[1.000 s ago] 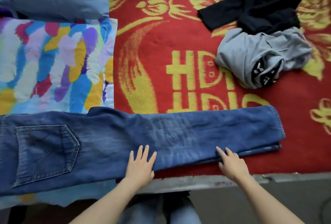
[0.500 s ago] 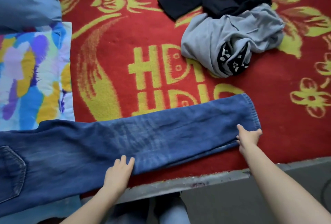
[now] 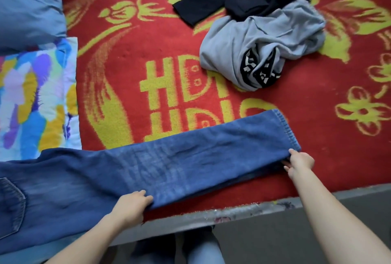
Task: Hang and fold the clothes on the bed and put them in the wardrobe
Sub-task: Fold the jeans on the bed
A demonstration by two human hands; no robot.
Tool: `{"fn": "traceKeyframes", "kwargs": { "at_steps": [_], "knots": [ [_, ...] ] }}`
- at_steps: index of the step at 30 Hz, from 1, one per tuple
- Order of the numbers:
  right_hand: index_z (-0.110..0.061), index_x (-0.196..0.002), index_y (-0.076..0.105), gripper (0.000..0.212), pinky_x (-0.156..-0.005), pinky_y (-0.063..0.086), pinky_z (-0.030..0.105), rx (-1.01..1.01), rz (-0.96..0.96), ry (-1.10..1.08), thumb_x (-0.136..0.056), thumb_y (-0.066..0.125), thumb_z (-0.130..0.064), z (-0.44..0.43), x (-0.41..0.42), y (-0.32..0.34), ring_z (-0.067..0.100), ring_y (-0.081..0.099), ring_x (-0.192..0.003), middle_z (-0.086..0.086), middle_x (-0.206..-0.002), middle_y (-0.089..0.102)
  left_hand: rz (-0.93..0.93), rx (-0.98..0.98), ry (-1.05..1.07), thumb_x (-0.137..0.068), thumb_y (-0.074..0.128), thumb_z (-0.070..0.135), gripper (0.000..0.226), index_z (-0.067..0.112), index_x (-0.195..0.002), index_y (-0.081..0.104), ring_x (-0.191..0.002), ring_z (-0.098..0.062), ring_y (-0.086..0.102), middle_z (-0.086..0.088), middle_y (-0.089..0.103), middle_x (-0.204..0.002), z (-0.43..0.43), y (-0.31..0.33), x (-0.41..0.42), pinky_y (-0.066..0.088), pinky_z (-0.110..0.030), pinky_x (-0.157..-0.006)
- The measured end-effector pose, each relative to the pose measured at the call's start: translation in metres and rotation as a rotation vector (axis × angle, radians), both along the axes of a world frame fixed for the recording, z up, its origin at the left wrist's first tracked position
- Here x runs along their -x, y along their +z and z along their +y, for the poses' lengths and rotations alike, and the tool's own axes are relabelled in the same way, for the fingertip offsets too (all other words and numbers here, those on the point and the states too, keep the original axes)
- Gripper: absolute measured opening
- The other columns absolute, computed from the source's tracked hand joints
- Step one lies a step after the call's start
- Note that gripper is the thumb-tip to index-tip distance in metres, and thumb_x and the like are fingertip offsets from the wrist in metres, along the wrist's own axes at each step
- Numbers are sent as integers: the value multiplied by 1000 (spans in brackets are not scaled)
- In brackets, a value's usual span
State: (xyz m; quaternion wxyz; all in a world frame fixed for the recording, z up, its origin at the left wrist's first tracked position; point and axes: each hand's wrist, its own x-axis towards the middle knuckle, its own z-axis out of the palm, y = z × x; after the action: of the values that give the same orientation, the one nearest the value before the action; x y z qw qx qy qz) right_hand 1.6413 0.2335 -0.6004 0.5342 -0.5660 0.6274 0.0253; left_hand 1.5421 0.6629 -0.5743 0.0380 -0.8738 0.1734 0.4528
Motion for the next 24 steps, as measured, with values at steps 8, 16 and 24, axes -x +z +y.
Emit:
{"fn": "traceKeyframes", "kwargs": {
  "at_steps": [8, 16, 24],
  "knots": [
    [-2, -136, 37, 61, -103, 39, 48, -119, 81, -16, -89, 62, -31, 7, 40, -6, 33, 45, -126, 14, -139, 44, -51, -156, 224, -87, 40, 19, 19, 28, -91, 24, -110, -20, 43, 2, 39, -101, -15, -5, 23, 40, -29, -80],
    [-17, -80, 57, 20, -41, 52, 22, -406, -142, -226, -84, 62, 1, 7, 33, 1, 9, 61, -41, -5, -49, 64, -104, -158, 444, -89, 47, 37, 67, 28, -147, 13, -128, -20, 33, 0, 24, -146, -35, -9, 42, 38, -29, -98],
    [-19, -82, 56, 13, -57, 55, 19, -193, -360, -171, -87, 65, -11, -6, 15, 15, -2, 62, -51, -19, -56, 65, -188, -169, 506, -91, 42, 47, 70, 34, -149, 6, -143, -22, 5, -2, 0, -158, -6, 6, 36, 19, -35, -111]
  ]
}}
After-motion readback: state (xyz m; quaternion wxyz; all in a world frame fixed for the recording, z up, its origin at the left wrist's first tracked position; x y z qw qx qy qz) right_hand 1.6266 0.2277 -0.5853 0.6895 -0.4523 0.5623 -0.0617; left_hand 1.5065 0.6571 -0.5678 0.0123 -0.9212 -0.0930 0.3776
